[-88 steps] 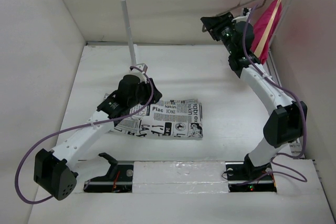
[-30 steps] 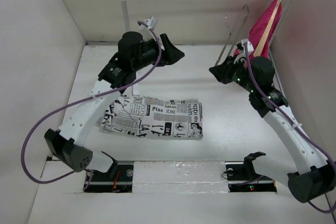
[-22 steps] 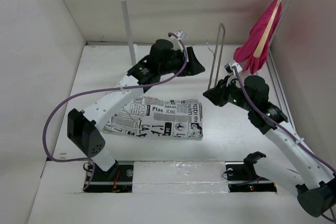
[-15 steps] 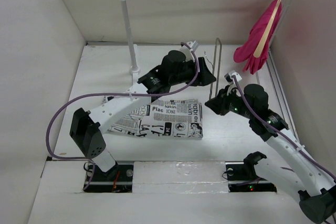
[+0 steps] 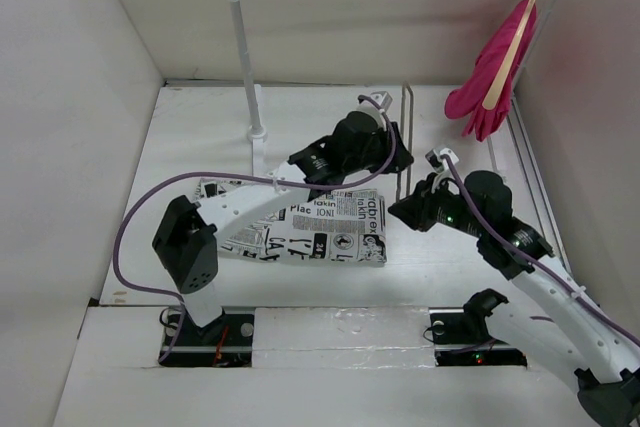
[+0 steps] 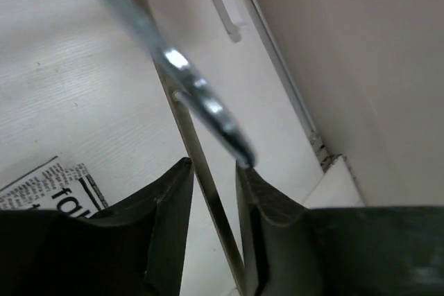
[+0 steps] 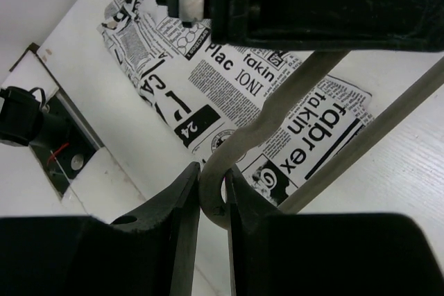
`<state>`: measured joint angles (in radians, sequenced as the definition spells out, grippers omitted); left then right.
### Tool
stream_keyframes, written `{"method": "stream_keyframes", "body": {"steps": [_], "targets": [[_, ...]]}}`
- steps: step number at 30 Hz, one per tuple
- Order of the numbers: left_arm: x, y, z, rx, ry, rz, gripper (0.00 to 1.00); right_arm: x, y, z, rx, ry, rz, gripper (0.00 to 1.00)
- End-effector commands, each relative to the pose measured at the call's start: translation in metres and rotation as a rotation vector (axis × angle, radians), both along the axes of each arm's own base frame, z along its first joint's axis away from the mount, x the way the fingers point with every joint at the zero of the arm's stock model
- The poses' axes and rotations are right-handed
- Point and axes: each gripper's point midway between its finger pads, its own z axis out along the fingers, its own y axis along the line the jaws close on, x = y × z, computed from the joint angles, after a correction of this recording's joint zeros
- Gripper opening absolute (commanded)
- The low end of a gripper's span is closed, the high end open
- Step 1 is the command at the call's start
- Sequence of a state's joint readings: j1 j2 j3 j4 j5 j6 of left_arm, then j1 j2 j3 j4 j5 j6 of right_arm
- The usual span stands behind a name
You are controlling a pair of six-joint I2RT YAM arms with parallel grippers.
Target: Place the trousers on the hanger
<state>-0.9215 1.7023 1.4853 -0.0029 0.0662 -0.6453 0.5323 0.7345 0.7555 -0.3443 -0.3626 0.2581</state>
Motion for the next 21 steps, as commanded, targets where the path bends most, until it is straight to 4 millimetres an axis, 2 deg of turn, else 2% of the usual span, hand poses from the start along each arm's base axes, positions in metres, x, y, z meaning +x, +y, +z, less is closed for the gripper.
{"method": "stream_keyframes", "body": {"steps": [1, 4, 6, 7, 8, 9, 10, 11, 12, 13, 14, 15, 16, 18, 19, 20, 21], "targets": [[0.002, -0.004, 0.016, -0.036, -0.058, 0.026, 0.24, -0.004, 0.003, 0.008, 0.025, -0.023, 0.003, 0.00], [0.002, 0.000, 0.014, -0.024, -0.058, 0.065, 0.00, -0.009, -0.001, 0.002, 0.010, -0.001, -0.008, 0.00], [-0.001, 0.003, 0.006, -0.017, -0.035, 0.072, 0.00, -0.011, -0.005, 0.001, 0.006, 0.008, -0.028, 0.00], [-0.003, 0.006, 0.009, -0.030, -0.034, 0.078, 0.00, -0.016, -0.010, -0.005, -0.013, 0.036, -0.039, 0.06], [-0.006, 0.009, 0.004, -0.035, -0.023, 0.080, 0.00, -0.019, -0.012, -0.005, -0.020, 0.040, -0.045, 0.34], [-0.010, 0.013, -0.011, -0.045, 0.010, 0.091, 0.00, -0.025, -0.017, -0.004, -0.022, 0.041, -0.048, 0.48], [-0.015, 0.018, -0.006, -0.074, 0.011, 0.093, 0.00, -0.032, -0.022, -0.010, -0.045, 0.072, -0.053, 0.57], [-0.019, 0.022, -0.011, -0.085, 0.028, 0.097, 0.00, -0.036, -0.028, -0.011, -0.058, 0.079, -0.066, 0.67], [-0.023, 0.026, -0.028, -0.088, 0.049, 0.102, 0.00, -0.041, -0.034, -0.001, -0.050, 0.058, -0.077, 0.69], [-0.031, 0.029, -0.030, -0.128, 0.076, 0.113, 0.00, -0.053, -0.046, -0.005, -0.084, 0.089, -0.095, 0.70], [-0.035, 0.027, -0.030, -0.128, 0.076, 0.106, 0.00, -0.052, -0.047, -0.005, -0.088, 0.087, -0.103, 0.70], [-0.036, 0.029, -0.042, -0.128, 0.088, 0.115, 0.00, -0.056, -0.051, 0.003, -0.084, 0.077, -0.112, 0.70], [-0.041, 0.026, -0.046, -0.141, 0.103, 0.111, 0.00, -0.060, -0.058, 0.000, -0.095, 0.088, -0.129, 0.68], [-0.047, 0.025, -0.062, -0.148, 0.125, 0.117, 0.00, -0.062, -0.061, -0.001, -0.101, 0.087, -0.138, 0.43], [-0.051, 0.023, -0.066, -0.159, 0.129, 0.120, 0.00, -0.058, -0.060, -0.008, -0.106, 0.101, -0.143, 0.30], [-0.056, 0.022, -0.072, -0.176, 0.150, 0.124, 0.00, -0.057, -0.055, -0.013, -0.104, 0.112, -0.125, 0.08], [-0.057, 0.023, -0.080, -0.191, 0.157, 0.130, 0.00, -0.054, -0.051, -0.017, -0.102, 0.118, -0.110, 0.01]]}}
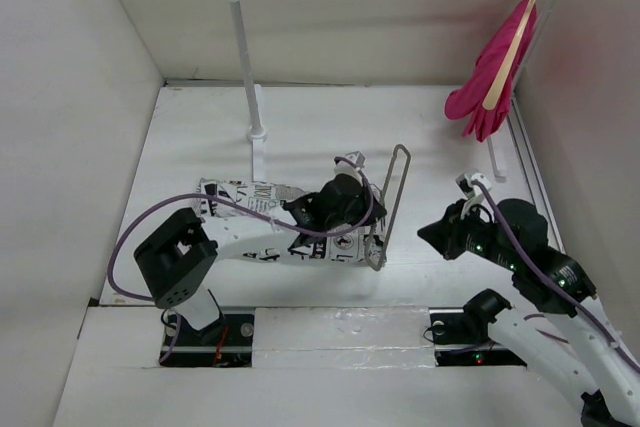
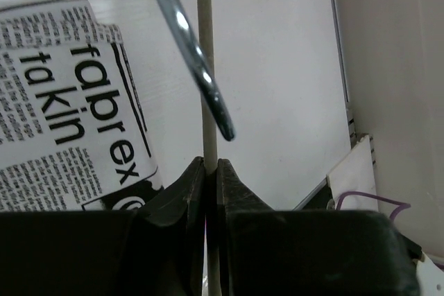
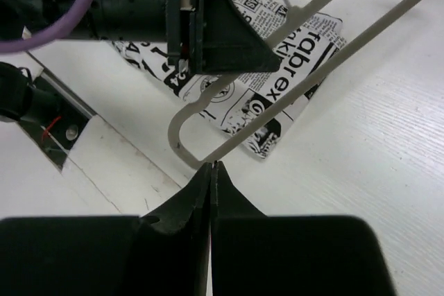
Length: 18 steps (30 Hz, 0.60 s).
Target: Place the trousers on the hanger
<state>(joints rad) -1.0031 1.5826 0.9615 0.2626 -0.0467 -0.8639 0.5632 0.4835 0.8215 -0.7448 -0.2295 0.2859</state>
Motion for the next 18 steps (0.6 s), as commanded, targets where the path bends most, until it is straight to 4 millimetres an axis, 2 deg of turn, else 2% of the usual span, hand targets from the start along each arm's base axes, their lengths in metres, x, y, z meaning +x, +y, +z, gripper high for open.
{"method": "stream_keyframes", "body": {"steps": [1, 3, 4, 6, 7, 9, 11, 12, 13, 16, 17, 18], "targets": [[0.002, -0.015, 0.036, -0.207, -0.048, 0.062, 0.00, 0.009, 0.006, -0.019, -0.023, 0.045, 0.002, 0.00], [-0.007, -0.015, 0.022, -0.197, -0.024, 0.093, 0.00, 0.021, 0.009, -0.027, -0.041, 0.061, -0.023, 0.00], [-0.004, -0.012, 0.014, -0.179, -0.027, 0.133, 0.00, 0.030, 0.010, -0.023, -0.033, 0.031, -0.041, 0.00], [-0.013, -0.015, 0.000, -0.166, -0.001, 0.157, 0.00, 0.043, 0.009, -0.040, -0.060, 0.061, -0.076, 0.00], [-0.012, -0.014, -0.009, -0.149, 0.003, 0.183, 0.00, 0.049, 0.017, -0.039, -0.041, 0.040, -0.055, 0.00], [-0.012, -0.013, -0.021, -0.146, 0.033, 0.223, 0.00, 0.053, 0.024, -0.068, -0.067, 0.115, -0.023, 0.00], [-0.014, -0.012, -0.035, -0.128, 0.053, 0.248, 0.00, 0.060, 0.026, -0.080, -0.086, 0.129, -0.027, 0.00], [-0.015, -0.011, -0.043, -0.118, 0.063, 0.256, 0.00, 0.061, 0.027, -0.095, -0.105, 0.161, -0.031, 0.00], [-0.015, -0.010, -0.053, -0.109, 0.079, 0.266, 0.00, 0.070, 0.029, -0.095, -0.091, 0.136, -0.039, 0.01], [-0.016, -0.005, -0.070, -0.084, 0.101, 0.286, 0.00, 0.084, 0.030, -0.113, -0.095, 0.154, -0.061, 0.08], [-0.016, -0.003, -0.073, -0.080, 0.104, 0.293, 0.00, 0.087, 0.030, -0.117, -0.102, 0.160, -0.068, 0.15], [-0.017, 0.000, -0.078, -0.072, 0.110, 0.300, 0.00, 0.091, 0.028, -0.122, -0.111, 0.171, -0.085, 0.18]]}}
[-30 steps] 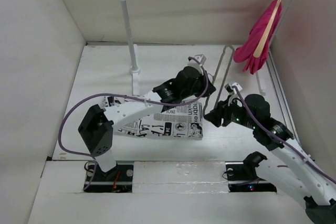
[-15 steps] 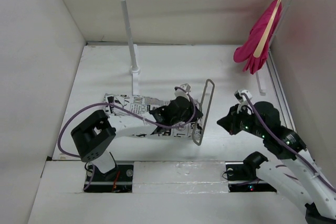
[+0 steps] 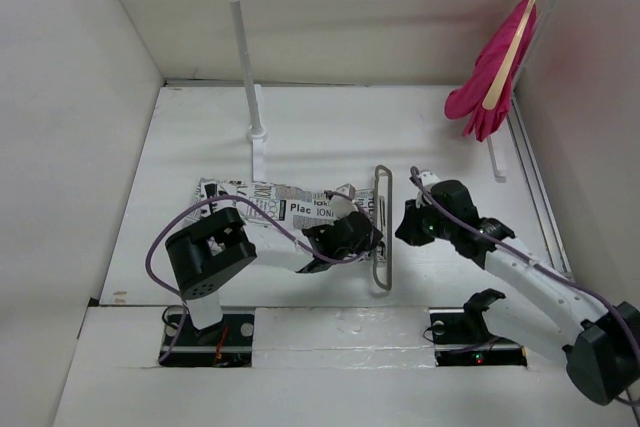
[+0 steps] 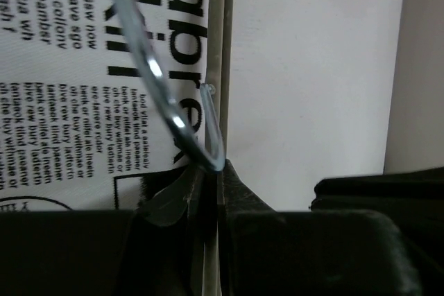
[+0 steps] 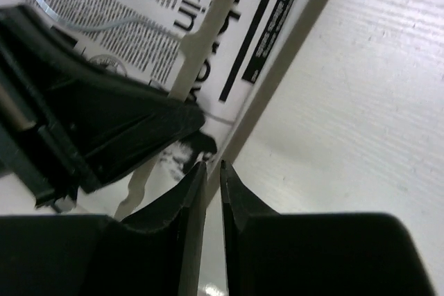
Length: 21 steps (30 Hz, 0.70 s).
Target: Place the trousers on the hanger
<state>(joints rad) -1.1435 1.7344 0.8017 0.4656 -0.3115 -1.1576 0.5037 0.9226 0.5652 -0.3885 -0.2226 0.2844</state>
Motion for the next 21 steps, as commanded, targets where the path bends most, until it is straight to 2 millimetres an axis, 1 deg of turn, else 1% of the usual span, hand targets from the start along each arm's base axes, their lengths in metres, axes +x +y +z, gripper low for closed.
{"method": "stream_keyframes", "body": {"steps": [1, 3, 4, 5, 6, 7, 9, 10, 11, 12, 13, 18, 20, 21], "targets": [[0.009, 0.005, 0.005, -0.052, -0.008, 0.084, 0.00, 0.039, 0.011, 0.013, 0.048, -0.120, -0.030, 0.20], [0.008, 0.011, 0.000, -0.038, -0.002, 0.094, 0.00, 0.050, 0.011, 0.007, 0.052, -0.116, -0.046, 0.22], [0.009, 0.014, -0.004, -0.023, -0.002, 0.105, 0.00, 0.062, 0.023, 0.002, 0.071, -0.109, -0.023, 0.22], [0.008, 0.015, -0.005, -0.017, 0.000, 0.105, 0.00, 0.062, 0.023, 0.001, 0.072, -0.109, -0.023, 0.22], [0.009, 0.017, -0.006, -0.011, -0.001, 0.112, 0.00, 0.066, 0.025, 0.000, 0.071, -0.108, -0.021, 0.22], [0.009, 0.018, -0.008, -0.007, 0.000, 0.113, 0.00, 0.070, 0.031, -0.008, 0.059, -0.082, -0.011, 0.25], [0.009, 0.018, -0.008, -0.001, -0.004, 0.113, 0.00, 0.070, 0.039, -0.015, 0.044, -0.063, 0.000, 0.29], [0.009, 0.019, -0.009, 0.003, -0.002, 0.113, 0.00, 0.073, 0.039, -0.017, 0.043, -0.062, -0.008, 0.35], [0.005, 0.017, -0.011, 0.009, -0.001, 0.100, 0.00, 0.070, 0.043, -0.024, 0.037, -0.038, -0.002, 0.38], [0.005, 0.017, -0.010, 0.007, 0.000, 0.099, 0.00, 0.074, 0.049, -0.019, 0.057, -0.065, 0.001, 0.41], [0.004, 0.018, -0.012, 0.012, 0.001, 0.098, 0.00, 0.076, 0.047, -0.022, 0.049, -0.062, -0.017, 0.43], [0.002, 0.020, -0.019, 0.022, 0.011, 0.092, 0.00, 0.075, 0.051, -0.034, 0.040, -0.032, -0.045, 0.47], [0.001, 0.020, -0.023, 0.032, 0.016, 0.086, 0.00, 0.073, 0.049, -0.040, 0.014, -0.014, -0.064, 0.46], [0.001, 0.020, -0.023, 0.032, 0.015, 0.087, 0.00, 0.073, 0.049, -0.040, 0.014, -0.014, -0.064, 0.46]]}}
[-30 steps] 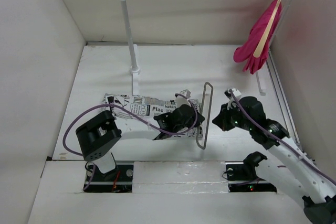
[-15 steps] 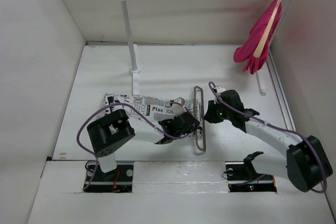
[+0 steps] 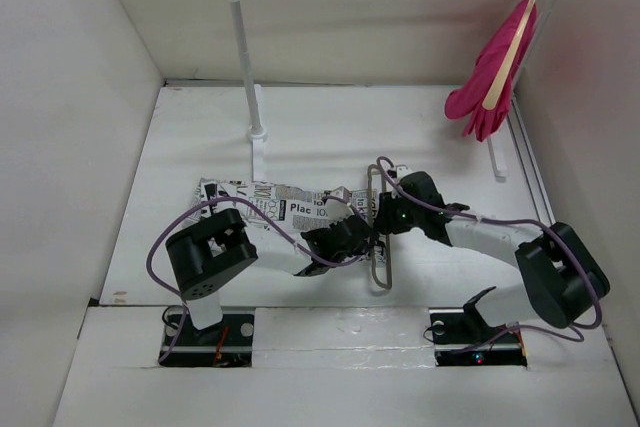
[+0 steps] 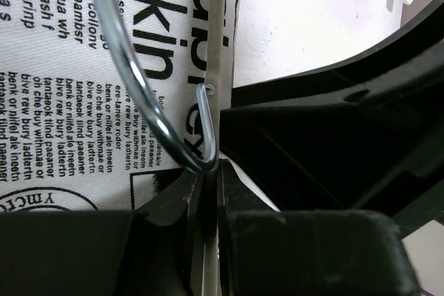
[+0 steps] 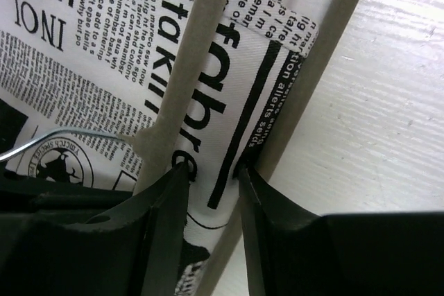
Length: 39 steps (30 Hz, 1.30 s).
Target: Place the trousers on the hanger
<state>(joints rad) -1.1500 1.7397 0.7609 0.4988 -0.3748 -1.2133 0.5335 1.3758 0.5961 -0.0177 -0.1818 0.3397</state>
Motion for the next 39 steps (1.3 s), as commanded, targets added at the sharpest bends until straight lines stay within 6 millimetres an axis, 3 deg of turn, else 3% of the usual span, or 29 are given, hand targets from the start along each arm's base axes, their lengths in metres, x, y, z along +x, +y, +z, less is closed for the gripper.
{"method": "stream_keyframes", "body": {"steps": [1, 5, 6, 7, 9, 13, 14, 20, 23, 25, 26, 28, 29, 39], "targets": [[-0.003, 0.010, -0.015, 0.044, 0.016, 0.012, 0.00, 0.017, 0.016, 0.016, 0.031, -0.069, -0.021, 0.39], [-0.003, 0.012, -0.018, 0.062, 0.016, 0.016, 0.00, 0.011, 0.019, 0.006, 0.020, -0.040, -0.023, 0.28], [-0.002, 0.014, -0.019, 0.068, 0.013, 0.019, 0.00, 0.011, 0.018, 0.005, 0.019, -0.040, -0.026, 0.22], [-0.001, 0.015, -0.019, 0.075, 0.009, 0.021, 0.00, 0.009, 0.018, 0.002, 0.020, -0.031, -0.026, 0.10], [-0.001, 0.019, -0.022, 0.105, 0.006, 0.024, 0.00, 0.010, 0.020, 0.007, 0.040, -0.046, -0.028, 0.00], [0.000, 0.030, -0.022, 0.152, -0.008, 0.036, 0.00, 0.019, 0.012, 0.039, 0.006, -0.110, -0.047, 0.00], [0.000, 0.033, -0.020, 0.163, -0.013, 0.038, 0.00, 0.026, 0.013, 0.063, 0.011, -0.170, -0.037, 0.00], [0.004, 0.057, -0.013, 0.259, -0.061, 0.063, 0.00, 0.027, -0.025, 0.094, -0.031, -0.199, -0.040, 0.00], [0.003, 0.071, -0.013, 0.305, -0.078, 0.065, 0.00, 0.022, -0.056, 0.104, -0.065, -0.227, -0.093, 0.00], [0.005, 0.081, -0.012, 0.339, -0.094, 0.067, 0.00, 0.016, -0.075, 0.107, -0.070, -0.238, -0.115, 0.00], [0.003, 0.089, -0.014, 0.360, -0.095, 0.065, 0.00, 0.019, -0.095, 0.106, -0.092, -0.236, -0.153, 0.00], [0.000, 0.097, -0.014, 0.384, -0.104, 0.056, 0.00, 0.019, -0.109, 0.100, -0.089, -0.224, -0.162, 0.00], [-0.002, 0.106, -0.013, 0.412, -0.118, 0.044, 0.00, 0.023, -0.129, 0.095, -0.106, -0.215, -0.196, 0.00], [0.007, 0.118, 0.001, 0.504, -0.143, 0.091, 0.00, 0.038, -0.146, 0.076, -0.113, -0.179, -0.219, 0.00]]}}
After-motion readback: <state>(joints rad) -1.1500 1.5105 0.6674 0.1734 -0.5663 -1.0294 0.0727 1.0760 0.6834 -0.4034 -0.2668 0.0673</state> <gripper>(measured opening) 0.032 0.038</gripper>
